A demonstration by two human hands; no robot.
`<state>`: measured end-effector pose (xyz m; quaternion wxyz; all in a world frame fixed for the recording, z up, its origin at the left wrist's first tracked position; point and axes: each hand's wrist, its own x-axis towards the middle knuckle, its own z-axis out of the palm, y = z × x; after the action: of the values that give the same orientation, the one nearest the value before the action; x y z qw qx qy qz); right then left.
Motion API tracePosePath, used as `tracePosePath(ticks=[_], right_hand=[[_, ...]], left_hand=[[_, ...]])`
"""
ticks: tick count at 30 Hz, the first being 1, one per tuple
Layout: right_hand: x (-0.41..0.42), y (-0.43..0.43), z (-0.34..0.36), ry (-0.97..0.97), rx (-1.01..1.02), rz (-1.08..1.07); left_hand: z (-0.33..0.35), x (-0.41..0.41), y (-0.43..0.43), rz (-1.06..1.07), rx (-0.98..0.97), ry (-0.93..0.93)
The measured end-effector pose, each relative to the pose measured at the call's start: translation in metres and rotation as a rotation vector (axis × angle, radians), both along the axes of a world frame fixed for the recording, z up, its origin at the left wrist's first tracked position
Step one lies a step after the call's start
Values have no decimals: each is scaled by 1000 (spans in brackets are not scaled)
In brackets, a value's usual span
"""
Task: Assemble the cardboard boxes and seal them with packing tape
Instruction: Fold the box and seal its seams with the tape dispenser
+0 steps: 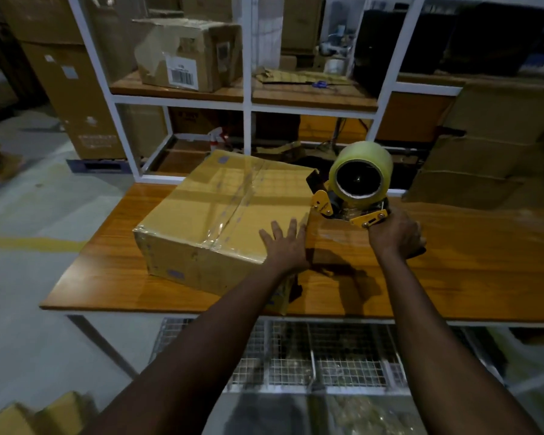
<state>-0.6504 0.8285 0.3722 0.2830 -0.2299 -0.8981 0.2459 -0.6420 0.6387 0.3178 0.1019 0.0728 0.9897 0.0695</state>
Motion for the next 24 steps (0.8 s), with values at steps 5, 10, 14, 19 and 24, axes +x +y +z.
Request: tracePosePath(ticks=[5, 10, 14, 19, 24], right_hand=[[-18, 8, -1, -11, -22, 31], [-27, -21, 1, 6, -64, 120], [-32, -58, 4, 8, -95, 239], [-32, -94, 6, -3, -70, 296], [-28, -104, 9, -12, -91, 313]], left_hand=[[4, 8, -8, -84, -75, -41], [9, 50, -64, -264, -188, -9], [6, 94, -134, -321, -265, 72], [1, 146, -219, -113, -418, 175], [-4, 170, -267, 409, -450, 145]])
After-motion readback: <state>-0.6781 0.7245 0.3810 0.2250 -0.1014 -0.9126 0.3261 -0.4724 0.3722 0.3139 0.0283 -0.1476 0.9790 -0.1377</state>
